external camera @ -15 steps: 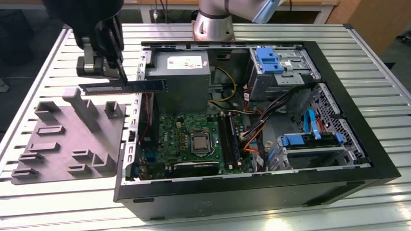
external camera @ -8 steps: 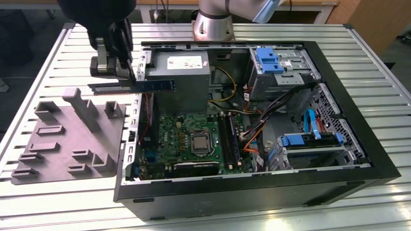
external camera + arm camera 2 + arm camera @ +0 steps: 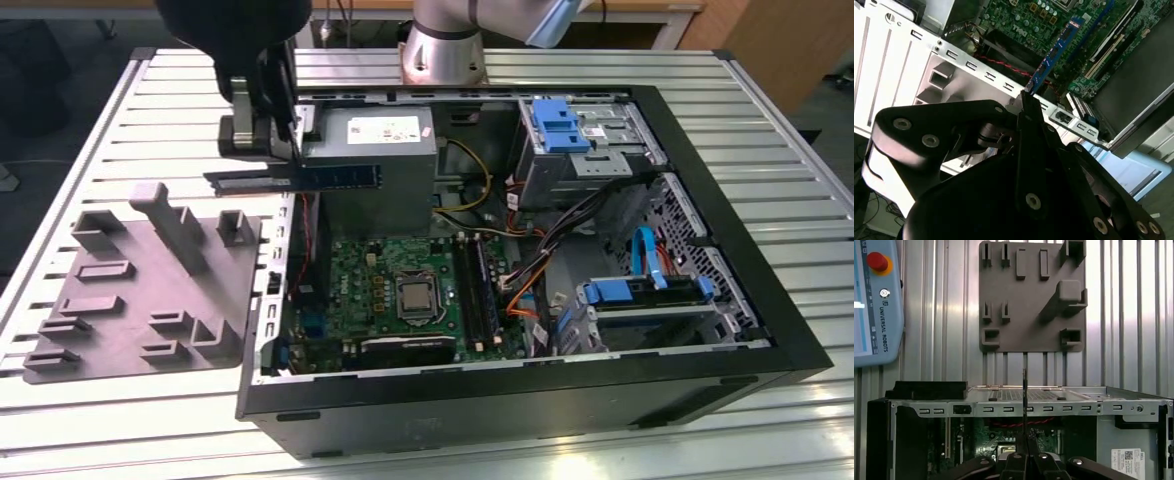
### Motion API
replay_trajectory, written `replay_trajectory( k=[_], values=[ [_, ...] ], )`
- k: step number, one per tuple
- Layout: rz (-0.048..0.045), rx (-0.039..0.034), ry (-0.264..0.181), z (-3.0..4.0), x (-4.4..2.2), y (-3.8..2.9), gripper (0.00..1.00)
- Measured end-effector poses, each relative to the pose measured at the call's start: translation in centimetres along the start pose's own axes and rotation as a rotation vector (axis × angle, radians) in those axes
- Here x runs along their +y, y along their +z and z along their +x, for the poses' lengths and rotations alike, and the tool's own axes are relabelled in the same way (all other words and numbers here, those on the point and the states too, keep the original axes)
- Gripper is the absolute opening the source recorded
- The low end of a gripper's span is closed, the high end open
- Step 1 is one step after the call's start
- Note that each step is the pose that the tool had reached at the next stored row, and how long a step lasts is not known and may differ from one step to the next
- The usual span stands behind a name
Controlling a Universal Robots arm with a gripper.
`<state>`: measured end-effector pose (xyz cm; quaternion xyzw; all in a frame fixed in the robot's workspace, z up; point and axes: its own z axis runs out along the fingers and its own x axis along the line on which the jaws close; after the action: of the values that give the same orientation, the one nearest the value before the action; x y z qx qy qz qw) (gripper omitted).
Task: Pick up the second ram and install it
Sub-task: 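Pick up the second ram and move it above second insertion slot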
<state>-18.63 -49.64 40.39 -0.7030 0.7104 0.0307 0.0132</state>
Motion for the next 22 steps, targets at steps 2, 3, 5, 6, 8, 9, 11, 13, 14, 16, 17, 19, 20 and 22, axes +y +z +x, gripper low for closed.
replay_trajectory(
  k=[2,3,5,6,8,9,11,13,14,16,17,19,20,22],
  values=[
    [-0.0001,0.0001,0.000,-0.08,-0.32,0.02,0.11],
    [-0.0001,0.0001,0.000,-0.11,-0.47,0.03,0.11],
    [-0.0002,0.0001,0.000,-0.19,-0.77,0.06,0.11],
    [-0.0002,0.0001,0.000,-0.22,-0.91,0.07,0.11],
    [-0.0001,0.0000,0.000,-0.29,-1.17,0.10,0.11],
    [-0.0002,0.0001,0.000,-0.32,-1.31,0.11,0.11],
    [-0.0002,0.0001,0.000,-0.39,-1.57,0.13,0.11],
    [-0.0002,0.0000,0.000,-0.45,-1.83,0.15,0.11],
    [-0.0002,0.0001,0.000,-0.48,-1.97,0.16,0.11],
    [-0.0002,0.0001,0.000,-0.53,-2.24,0.18,0.11],
    [-0.0002,0.0001,0.000,-0.56,-2.35,0.19,0.11],
    [-0.0002,0.0001,0.000,-0.61,-2.56,0.21,0.11],
    [-0.0002,0.0000,0.000,-0.64,-2.65,0.22,0.11],
    [-0.0002,0.0001,0.000,-0.69,-2.82,0.23,0.11]
  ],
)
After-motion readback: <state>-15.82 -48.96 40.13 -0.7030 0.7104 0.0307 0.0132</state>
